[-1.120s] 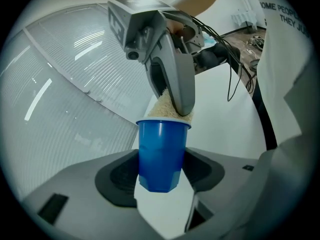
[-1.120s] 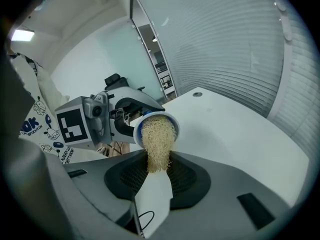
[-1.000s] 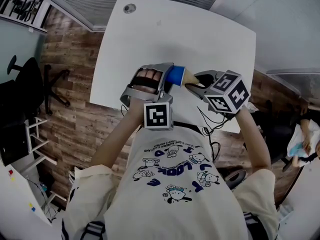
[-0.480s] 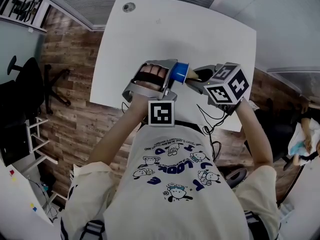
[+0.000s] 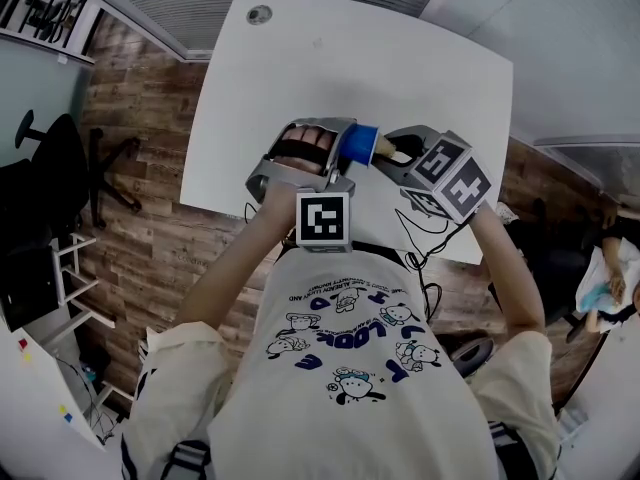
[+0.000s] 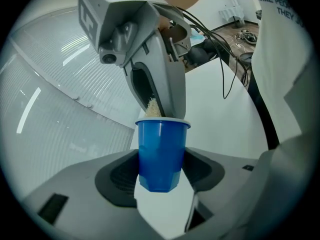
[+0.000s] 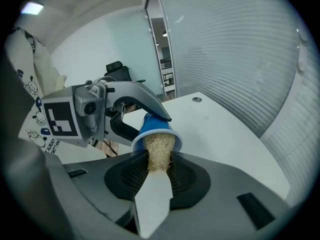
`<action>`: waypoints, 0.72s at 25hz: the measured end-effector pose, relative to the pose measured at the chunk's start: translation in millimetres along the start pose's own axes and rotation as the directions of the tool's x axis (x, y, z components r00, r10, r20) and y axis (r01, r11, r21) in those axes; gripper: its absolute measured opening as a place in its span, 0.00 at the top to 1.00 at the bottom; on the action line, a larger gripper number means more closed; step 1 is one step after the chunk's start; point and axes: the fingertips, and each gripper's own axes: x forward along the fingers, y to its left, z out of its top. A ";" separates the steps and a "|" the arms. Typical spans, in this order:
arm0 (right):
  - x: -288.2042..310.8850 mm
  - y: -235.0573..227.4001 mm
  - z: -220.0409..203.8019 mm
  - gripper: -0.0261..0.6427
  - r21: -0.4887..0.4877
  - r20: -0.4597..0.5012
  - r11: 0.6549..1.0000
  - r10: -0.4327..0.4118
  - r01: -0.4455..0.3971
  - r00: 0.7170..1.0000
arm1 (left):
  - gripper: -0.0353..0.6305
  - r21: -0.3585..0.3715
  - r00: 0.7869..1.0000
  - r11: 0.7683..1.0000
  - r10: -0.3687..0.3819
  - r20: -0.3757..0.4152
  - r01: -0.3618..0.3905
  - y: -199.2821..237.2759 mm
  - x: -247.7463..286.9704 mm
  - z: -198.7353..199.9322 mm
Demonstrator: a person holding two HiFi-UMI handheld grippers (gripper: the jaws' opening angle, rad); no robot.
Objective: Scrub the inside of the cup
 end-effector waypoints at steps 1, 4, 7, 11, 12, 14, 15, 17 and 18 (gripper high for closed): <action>0.7 0.0 -0.6 0.79 -0.019 -0.006 1.000 -0.009 0.009 1.000 | 0.51 -0.015 1.000 1.000 -0.010 0.005 0.010 -0.9 0.6 0.4; 3.2 1.7 -3.2 0.79 -0.041 -0.014 0.999 -0.019 0.018 1.000 | 0.50 -0.052 0.999 0.997 -0.047 0.020 0.048 -6.2 1.1 0.6; 4.2 3.3 -3.9 0.79 -0.047 -0.005 0.999 -0.023 0.022 1.000 | 0.51 -0.085 0.997 0.993 -0.075 0.036 0.078 -10.0 0.6 0.3; 4.7 5.6 -3.4 0.79 -0.075 0.006 0.997 -0.036 0.037 0.999 | 0.51 -0.133 0.991 0.982 -0.124 0.060 0.131 -13.5 -0.4 0.0; 4.6 6.6 -3.2 0.79 -0.084 0.006 0.996 -0.038 0.038 0.999 | 0.51 -0.139 0.988 0.979 -0.138 0.065 0.146 -14.6 -0.7 0.3; 4.0 8.7 -3.5 0.79 -0.099 0.005 0.994 -0.039 0.040 0.999 | 0.51 -0.150 0.983 0.973 -0.165 0.079 0.175 -16.9 -1.5 1.6; 3.5 9.3 -3.8 0.79 -0.104 0.006 0.994 -0.041 0.041 0.999 | 0.51 -0.157 0.981 0.970 -0.176 0.087 0.188 -17.9 -1.8 2.5; 2.0 11.2 -3.5 0.79 -0.112 0.009 0.993 -0.039 0.040 0.999 | 0.51 -0.175 0.976 0.963 -0.192 0.100 0.207 -18.8 -2.3 4.3; 1.3 12.3 -3.5 0.79 -0.118 0.009 0.992 -0.038 0.039 0.999 | 0.51 -0.185 0.974 0.958 -0.200 0.107 0.217 -19.4 -2.6 5.1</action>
